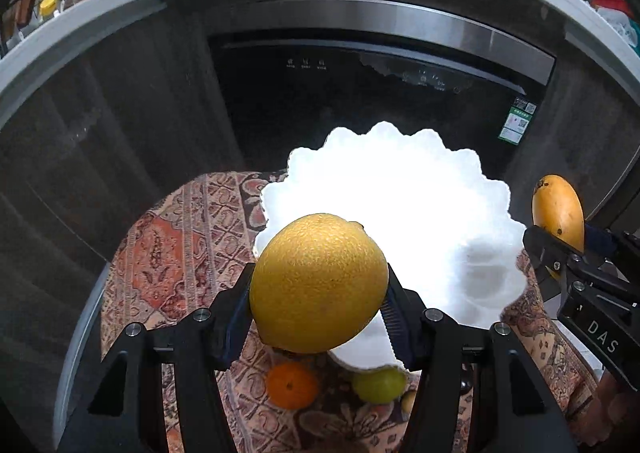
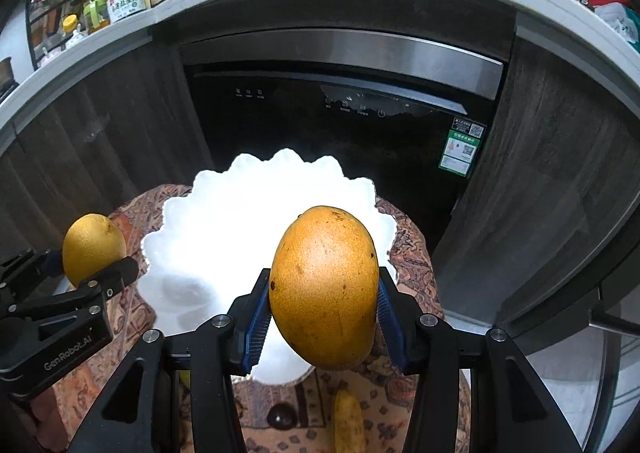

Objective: Organize fruits
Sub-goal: 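Lift and carry the grapefruit with left gripper while right gripper carries the mango to the bowl, then open left gripper over the bowl while right gripper releases the mango into it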

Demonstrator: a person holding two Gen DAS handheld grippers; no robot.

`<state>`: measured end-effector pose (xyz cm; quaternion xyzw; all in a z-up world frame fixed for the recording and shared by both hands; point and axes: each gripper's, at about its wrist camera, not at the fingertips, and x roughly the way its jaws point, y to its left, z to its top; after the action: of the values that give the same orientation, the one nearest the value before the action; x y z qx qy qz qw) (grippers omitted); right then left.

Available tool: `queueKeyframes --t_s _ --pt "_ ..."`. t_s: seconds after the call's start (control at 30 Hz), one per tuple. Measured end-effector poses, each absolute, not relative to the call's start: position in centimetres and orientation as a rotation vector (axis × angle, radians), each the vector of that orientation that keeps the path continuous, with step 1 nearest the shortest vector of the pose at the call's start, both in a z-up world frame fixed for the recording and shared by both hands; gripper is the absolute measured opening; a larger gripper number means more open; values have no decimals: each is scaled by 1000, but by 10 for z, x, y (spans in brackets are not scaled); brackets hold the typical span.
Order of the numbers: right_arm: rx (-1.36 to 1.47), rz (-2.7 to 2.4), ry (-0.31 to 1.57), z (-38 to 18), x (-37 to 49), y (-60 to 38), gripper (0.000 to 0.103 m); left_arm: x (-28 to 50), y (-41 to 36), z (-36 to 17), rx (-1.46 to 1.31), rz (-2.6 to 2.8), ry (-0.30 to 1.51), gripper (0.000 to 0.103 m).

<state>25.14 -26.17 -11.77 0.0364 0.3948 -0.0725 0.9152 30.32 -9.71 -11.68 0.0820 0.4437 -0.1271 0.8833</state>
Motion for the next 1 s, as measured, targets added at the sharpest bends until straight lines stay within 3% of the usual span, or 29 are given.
queueKeyframes --t_s 0.53,0.63,0.7,0.77,0.83,1.0 --pt "102 -161 906 -158 284 -269 50 332 -105 -162 150 -266 1018 58" --pt "119 -156 927 -163 285 -271 50 331 -106 -160 175 -252 998 72" --pt "116 -167 926 -163 283 -271 53 330 -105 -157 185 -243 985 74" --pt "93 -190 895 -157 279 -271 71 327 -106 -155 196 -239 979 75" --pt "69 -218 860 -149 273 -272 78 325 -105 -152 195 -238 976 76" --pt "53 -240 825 -130 263 -275 78 315 -104 -142 187 -245 964 79"
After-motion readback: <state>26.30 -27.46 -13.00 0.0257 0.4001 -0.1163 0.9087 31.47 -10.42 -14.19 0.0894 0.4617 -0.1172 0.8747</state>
